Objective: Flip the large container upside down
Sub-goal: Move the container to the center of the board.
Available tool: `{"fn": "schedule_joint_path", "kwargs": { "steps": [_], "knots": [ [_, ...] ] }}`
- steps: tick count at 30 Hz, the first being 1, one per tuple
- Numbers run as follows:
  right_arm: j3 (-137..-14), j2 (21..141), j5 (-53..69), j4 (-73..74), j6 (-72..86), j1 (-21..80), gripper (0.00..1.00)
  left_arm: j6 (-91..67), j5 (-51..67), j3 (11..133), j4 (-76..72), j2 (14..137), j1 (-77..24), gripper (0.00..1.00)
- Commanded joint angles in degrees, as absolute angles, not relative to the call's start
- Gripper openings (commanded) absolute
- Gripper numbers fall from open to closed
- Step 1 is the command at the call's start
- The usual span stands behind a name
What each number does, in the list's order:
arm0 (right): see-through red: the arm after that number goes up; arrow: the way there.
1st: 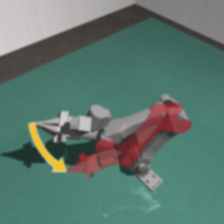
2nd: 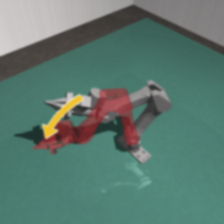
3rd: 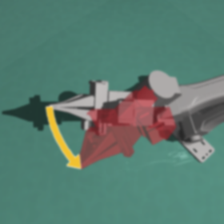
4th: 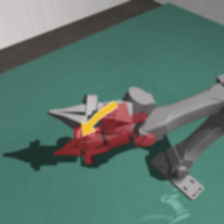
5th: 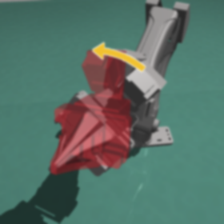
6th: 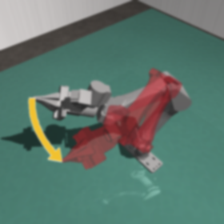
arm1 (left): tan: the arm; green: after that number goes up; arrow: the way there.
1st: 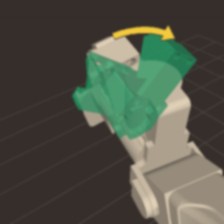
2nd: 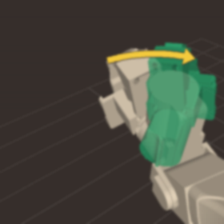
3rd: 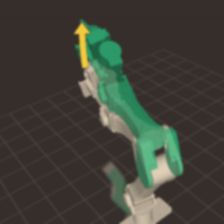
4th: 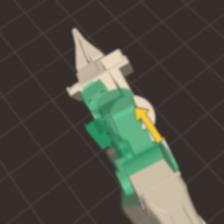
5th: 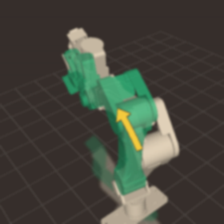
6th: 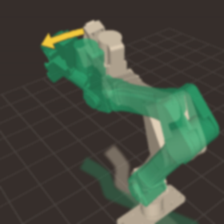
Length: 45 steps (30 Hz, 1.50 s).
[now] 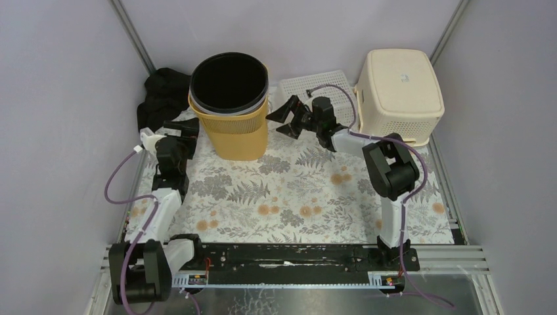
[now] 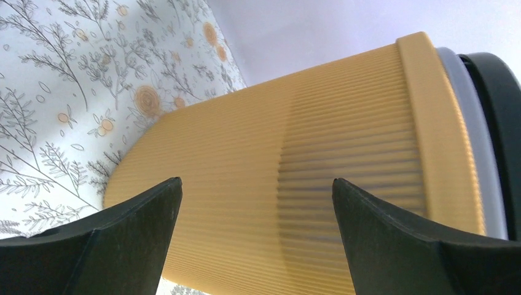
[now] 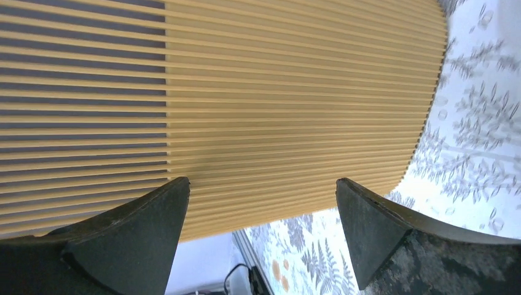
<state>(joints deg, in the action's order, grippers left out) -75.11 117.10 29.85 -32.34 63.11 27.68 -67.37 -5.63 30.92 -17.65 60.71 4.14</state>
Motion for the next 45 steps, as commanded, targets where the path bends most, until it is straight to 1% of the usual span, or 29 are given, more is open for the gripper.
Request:
{"fn": "schedule_joint_path", "kwargs": {
  "steps": [1, 5, 12, 15, 18, 22, 25, 33, 39, 41, 45],
  "knots": [
    [-70.8, 109.4, 35.1, -35.0, 58.7, 33.7, 0.97, -66.8, 1.9, 30.2, -18.4, 56.6, 1.9, 1.0],
    [-67.1, 105.5, 34.7, -34.0, 57.3, 35.3, 0.97, -66.6, 4.0, 30.6, -15.4, 54.7, 0.3, 1.0],
    [-59.7, 97.0, 32.8, -30.8, 54.5, 36.0, 0.97, -66.4, 3.5, 28.5, -9.7, 48.2, -4.2, 1.0],
    [-60.1, 93.2, 30.6, -24.6, 51.4, 35.7, 0.98, -65.8, 1.3, 28.2, -5.1, 44.5, -4.2, 1.0],
    [-62.7, 93.4, 30.6, -20.9, 51.9, 33.2, 0.98, -66.0, -2.0, 28.5, -1.8, 43.5, -4.1, 1.0],
    [-66.0, 96.2, 32.5, -22.8, 55.6, 27.8, 0.98, -66.1, -2.6, 31.8, 1.2, 48.3, -2.9, 1.0],
    [-70.8, 99.1, 32.3, -21.8, 55.8, 25.0, 0.98, -66.8, -3.2, 35.6, 4.6, 52.7, -0.7, 1.0],
    [-83.3, 108.5, 30.7, -21.5, 58.0, 20.6, 0.98, -70.5, -10.0, 37.5, 5.3, 54.4, 2.2, 1.0],
    [-96.1, 120.5, 32.3, -28.1, 63.2, 19.2, 0.98, -72.4, -13.4, 38.4, 3.3, 56.7, 4.5, 1.0],
    [-100.3, 125.7, 33.3, -30.9, 65.9, 19.2, 0.98, -72.8, -14.8, 37.7, 1.0, 56.7, 5.1, 1.0],
    [-106.0, 131.8, 34.8, -35.7, 70.2, 19.3, 0.98, -73.7, -17.0, 35.2, -6.0, 57.9, 5.6, 1.0]
  ]
}}
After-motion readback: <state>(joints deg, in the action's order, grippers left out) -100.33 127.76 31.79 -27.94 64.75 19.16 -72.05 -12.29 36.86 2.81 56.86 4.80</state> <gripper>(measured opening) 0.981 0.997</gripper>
